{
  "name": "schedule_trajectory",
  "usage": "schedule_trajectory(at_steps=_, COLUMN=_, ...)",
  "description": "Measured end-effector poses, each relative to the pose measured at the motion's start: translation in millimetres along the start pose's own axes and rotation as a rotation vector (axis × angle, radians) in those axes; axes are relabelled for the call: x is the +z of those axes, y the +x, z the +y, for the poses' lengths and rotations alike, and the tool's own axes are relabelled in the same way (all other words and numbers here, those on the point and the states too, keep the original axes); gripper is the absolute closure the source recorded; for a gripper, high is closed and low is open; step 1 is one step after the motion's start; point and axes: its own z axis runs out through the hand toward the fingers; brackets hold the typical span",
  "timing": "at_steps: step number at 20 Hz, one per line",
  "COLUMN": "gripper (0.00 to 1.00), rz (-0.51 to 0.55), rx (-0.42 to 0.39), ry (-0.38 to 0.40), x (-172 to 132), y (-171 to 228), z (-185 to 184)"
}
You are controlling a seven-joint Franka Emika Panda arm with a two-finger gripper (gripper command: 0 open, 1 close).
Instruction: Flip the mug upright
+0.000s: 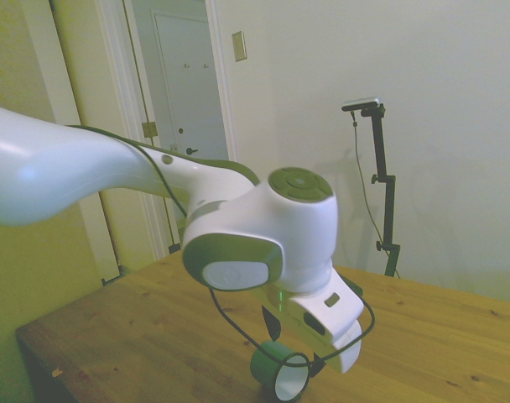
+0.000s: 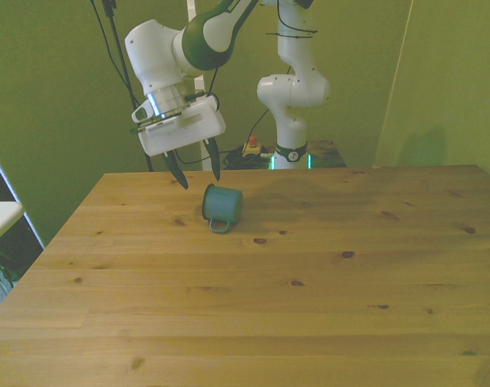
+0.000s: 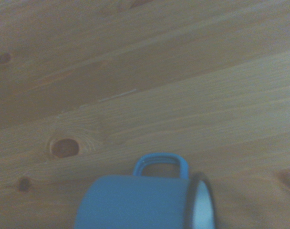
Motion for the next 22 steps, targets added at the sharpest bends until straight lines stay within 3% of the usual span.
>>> schedule_trajectory(at_steps=4, gripper=0.00, rz=-0.141, rx=-0.038, ry=0.042, x=29.8, y=7.8, z=-7.7)
schedule_trajectory(at_steps=9, gripper=0.00, rz=-0.264, rx=-0.055, ry=0.078, x=32.1, y=6.5, z=-5.6)
schedule_trajectory(at_steps=17, gripper=0.00, rz=-0.283, rx=-0.067, ry=0.094, x=34.7, y=12.0, z=-0.8)
schedule_trajectory(at_steps=22, gripper=0.00, rz=-0.401, rx=-0.114, ry=0.229, x=47.7, y=19.0, z=11.6)
